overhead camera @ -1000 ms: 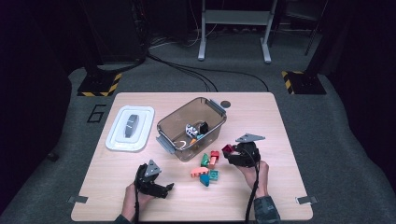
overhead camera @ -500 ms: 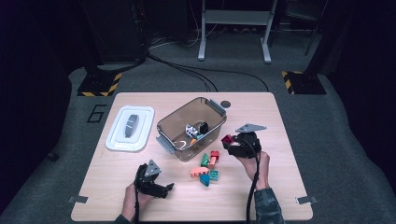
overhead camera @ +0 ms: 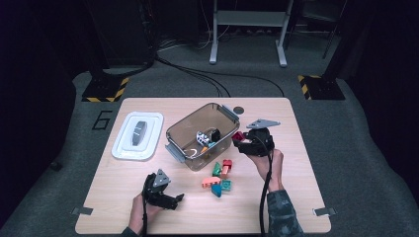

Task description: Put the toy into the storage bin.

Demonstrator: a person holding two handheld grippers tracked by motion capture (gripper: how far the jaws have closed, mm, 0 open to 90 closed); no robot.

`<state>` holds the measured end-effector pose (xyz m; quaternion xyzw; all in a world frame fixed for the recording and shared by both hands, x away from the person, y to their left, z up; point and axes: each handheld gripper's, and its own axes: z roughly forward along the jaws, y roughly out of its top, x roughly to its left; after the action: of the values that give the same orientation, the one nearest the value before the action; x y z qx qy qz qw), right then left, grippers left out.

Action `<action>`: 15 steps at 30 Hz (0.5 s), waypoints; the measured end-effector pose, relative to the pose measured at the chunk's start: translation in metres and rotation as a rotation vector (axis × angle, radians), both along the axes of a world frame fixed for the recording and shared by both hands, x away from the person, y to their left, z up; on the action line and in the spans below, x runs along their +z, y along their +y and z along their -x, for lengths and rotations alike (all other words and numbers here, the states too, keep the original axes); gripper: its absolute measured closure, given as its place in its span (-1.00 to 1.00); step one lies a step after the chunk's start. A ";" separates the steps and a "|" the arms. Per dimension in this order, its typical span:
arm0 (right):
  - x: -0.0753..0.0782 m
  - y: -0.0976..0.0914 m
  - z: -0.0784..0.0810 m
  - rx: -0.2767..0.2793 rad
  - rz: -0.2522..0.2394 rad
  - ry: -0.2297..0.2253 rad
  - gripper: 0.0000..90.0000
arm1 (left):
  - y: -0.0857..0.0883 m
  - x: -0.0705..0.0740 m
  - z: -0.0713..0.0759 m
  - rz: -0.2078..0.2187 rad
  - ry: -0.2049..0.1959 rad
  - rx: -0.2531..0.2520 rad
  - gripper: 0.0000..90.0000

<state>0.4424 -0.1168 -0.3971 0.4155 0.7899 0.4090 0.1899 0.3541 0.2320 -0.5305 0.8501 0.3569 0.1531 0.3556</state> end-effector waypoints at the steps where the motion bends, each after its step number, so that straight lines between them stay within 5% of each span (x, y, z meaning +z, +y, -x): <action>1: 0.002 0.001 -0.002 0.002 0.002 -0.002 0.05 | 0.000 0.000 0.000 -0.001 0.001 -0.001 -0.96; 15: 0.016 0.031 -0.036 0.038 0.012 0.009 0.05 | 0.000 0.000 0.000 -0.001 0.002 -0.002 -0.96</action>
<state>0.4779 -0.0859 -0.3810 0.4013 0.8008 0.4061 0.1811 0.3541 0.2321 -0.5303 0.8507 0.3564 0.1523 0.3550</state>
